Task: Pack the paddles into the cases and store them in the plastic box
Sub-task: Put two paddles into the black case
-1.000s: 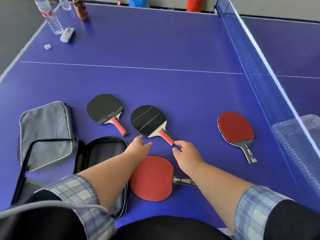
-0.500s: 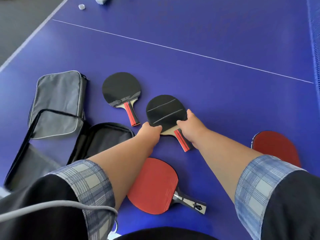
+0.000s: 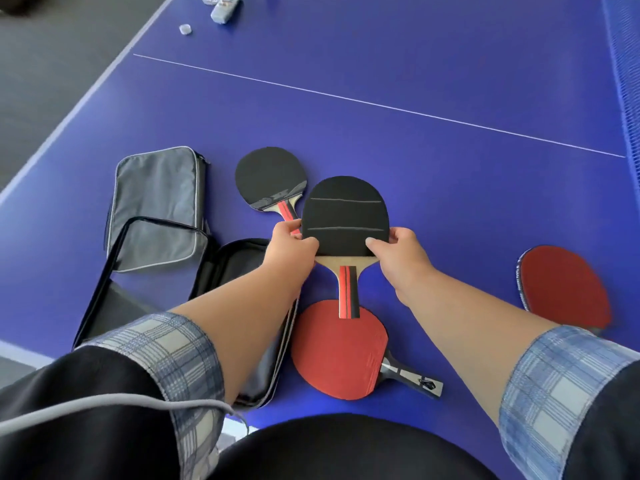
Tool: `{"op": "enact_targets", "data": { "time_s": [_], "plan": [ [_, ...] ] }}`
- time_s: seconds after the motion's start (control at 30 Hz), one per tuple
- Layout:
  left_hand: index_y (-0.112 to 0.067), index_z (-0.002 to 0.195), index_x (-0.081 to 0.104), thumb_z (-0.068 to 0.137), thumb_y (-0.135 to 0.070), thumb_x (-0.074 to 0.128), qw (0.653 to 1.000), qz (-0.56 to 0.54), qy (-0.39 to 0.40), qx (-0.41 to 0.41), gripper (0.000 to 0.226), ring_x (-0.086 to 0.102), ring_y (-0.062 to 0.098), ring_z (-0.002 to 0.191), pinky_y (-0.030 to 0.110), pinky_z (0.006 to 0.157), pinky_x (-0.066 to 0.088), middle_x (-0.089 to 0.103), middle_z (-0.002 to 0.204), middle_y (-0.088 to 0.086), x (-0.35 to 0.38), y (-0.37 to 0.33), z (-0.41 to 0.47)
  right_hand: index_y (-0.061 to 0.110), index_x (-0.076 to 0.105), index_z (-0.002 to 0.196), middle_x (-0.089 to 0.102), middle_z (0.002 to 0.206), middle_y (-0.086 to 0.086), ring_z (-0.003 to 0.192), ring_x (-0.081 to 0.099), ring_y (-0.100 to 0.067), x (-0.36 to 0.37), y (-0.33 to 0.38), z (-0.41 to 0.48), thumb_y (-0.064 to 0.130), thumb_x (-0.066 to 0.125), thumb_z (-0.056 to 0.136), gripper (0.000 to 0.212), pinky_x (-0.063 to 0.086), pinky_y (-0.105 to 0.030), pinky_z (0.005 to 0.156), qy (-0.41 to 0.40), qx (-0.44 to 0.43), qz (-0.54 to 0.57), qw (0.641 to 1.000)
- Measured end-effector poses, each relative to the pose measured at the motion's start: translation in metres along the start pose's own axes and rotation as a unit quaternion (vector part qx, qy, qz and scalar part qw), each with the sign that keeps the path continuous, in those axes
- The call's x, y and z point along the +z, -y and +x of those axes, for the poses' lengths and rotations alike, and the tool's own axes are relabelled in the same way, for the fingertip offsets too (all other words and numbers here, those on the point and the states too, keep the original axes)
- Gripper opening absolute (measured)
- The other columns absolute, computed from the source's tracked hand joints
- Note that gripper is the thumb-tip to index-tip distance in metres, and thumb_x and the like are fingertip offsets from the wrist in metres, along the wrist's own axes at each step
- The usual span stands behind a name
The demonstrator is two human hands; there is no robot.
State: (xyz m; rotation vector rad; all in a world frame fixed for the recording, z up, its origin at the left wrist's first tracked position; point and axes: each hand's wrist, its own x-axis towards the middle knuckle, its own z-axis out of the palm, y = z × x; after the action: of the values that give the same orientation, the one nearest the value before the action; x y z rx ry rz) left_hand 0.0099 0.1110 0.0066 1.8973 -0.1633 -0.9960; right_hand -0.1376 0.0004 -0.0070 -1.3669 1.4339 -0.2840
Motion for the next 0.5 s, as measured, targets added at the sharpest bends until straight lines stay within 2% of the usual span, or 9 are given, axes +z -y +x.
{"op": "enact_targets", "data": {
  "time_s": [0.1,0.23,0.33,0.43,0.5],
  "plan": [
    [-0.038,0.115,0.056,0.071,-0.024,0.055,0.999,0.035,-0.001,0.002,0.047,0.067,0.011,0.063,0.034,0.070,0.060,0.072,0.089,-0.015,-0.047,-0.002,-0.014,0.025,0.053,0.127,0.066,0.105,-0.001,0.075,0.056,-0.018,0.029,0.008,-0.035,0.036,0.066,0.086,0.045,0.046,-0.032,0.062,0.006,0.002,0.002,1.000],
    [-0.037,0.105,0.066,0.072,-0.020,0.051,0.996,0.087,0.015,0.022,0.040,0.062,0.014,0.057,0.031,0.060,0.055,0.075,0.082,-0.016,-0.110,0.014,-0.020,0.032,0.051,0.132,0.067,0.102,0.001,0.077,0.060,-0.021,0.079,0.011,-0.081,0.029,0.064,0.084,0.050,0.054,-0.037,0.070,0.034,0.003,-0.007,0.999],
    [-0.039,0.092,0.069,0.079,-0.015,0.054,0.993,0.116,0.025,0.017,0.031,0.064,0.015,0.061,0.038,0.069,0.059,0.076,0.080,-0.016,-0.148,0.043,-0.021,0.028,0.058,0.128,0.068,0.100,-0.001,0.082,0.060,-0.024,0.113,0.002,-0.108,0.018,0.063,0.084,0.046,0.055,-0.041,0.083,0.060,0.019,-0.007,0.998],
    [-0.041,0.089,0.066,0.082,-0.014,0.055,0.985,0.171,0.024,0.012,0.030,0.069,0.012,0.068,0.037,0.076,0.061,0.074,0.078,-0.020,-0.176,0.069,-0.022,0.024,0.061,0.119,0.067,0.094,-0.005,0.080,0.056,-0.024,0.138,-0.010,-0.129,0.011,0.058,0.084,0.037,0.055,-0.043,0.078,0.095,0.048,-0.013,0.994],
    [-0.036,0.091,0.068,0.079,-0.007,0.049,0.977,0.210,0.040,0.010,0.037,0.068,0.017,0.069,0.033,0.071,0.059,0.075,0.079,-0.016,-0.186,0.081,-0.020,0.028,0.055,0.120,0.067,0.097,-0.006,0.077,0.056,-0.022,0.149,-0.015,-0.140,0.012,0.058,0.085,0.038,0.058,-0.043,0.078,0.103,0.082,-0.019,0.991]
  ]
}}
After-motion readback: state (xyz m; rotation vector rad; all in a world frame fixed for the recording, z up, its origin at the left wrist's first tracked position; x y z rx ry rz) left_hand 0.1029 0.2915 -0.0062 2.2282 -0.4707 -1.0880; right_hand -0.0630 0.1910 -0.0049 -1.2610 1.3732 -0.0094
